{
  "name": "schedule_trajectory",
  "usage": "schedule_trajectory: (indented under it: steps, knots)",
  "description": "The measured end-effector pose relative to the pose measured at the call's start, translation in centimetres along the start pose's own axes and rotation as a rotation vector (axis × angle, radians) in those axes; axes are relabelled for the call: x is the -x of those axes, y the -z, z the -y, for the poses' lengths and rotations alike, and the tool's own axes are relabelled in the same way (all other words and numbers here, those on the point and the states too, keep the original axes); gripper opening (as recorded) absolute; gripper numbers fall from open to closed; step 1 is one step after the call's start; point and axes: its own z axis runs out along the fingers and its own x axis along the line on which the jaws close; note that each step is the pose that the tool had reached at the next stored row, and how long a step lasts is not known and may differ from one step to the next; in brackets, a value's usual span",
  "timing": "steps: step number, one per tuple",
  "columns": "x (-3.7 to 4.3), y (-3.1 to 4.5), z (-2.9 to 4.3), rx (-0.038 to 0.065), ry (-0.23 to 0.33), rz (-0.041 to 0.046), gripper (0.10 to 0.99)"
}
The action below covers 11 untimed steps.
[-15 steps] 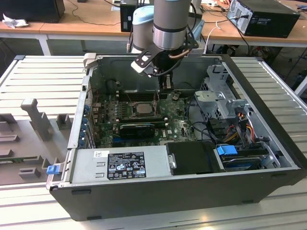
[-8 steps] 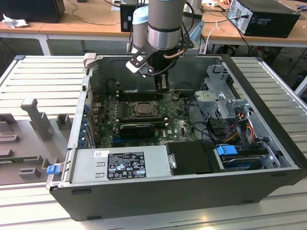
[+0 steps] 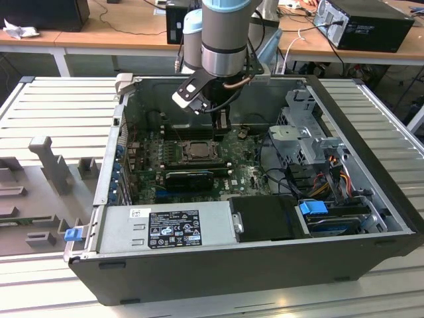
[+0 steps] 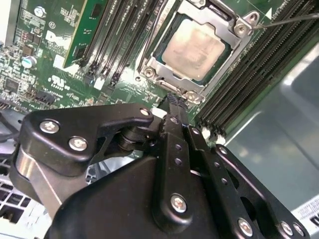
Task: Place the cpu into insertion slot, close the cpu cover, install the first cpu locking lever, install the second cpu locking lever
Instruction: 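Close the cpu cover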
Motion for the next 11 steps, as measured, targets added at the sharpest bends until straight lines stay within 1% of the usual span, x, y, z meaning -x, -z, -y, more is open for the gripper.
schedule_trajectory:
  steps: [3,7,9,10,11]
  knots:
    - [0.01,-0.37,0.24,0.000,0.001,-0.0034,0.106]
    - [0.01,-0.39,1.17,0.000,0.001,-0.0054,0.106]
    - [0.01,-0.37,1.67,0.000,0.002,-0.0058,0.106]
    - [0.01,-0.35,2.09,0.000,0.002,-0.0065,0.106]
    - [0.00,-0.32,2.71,0.000,0.002,-0.0067,0.106]
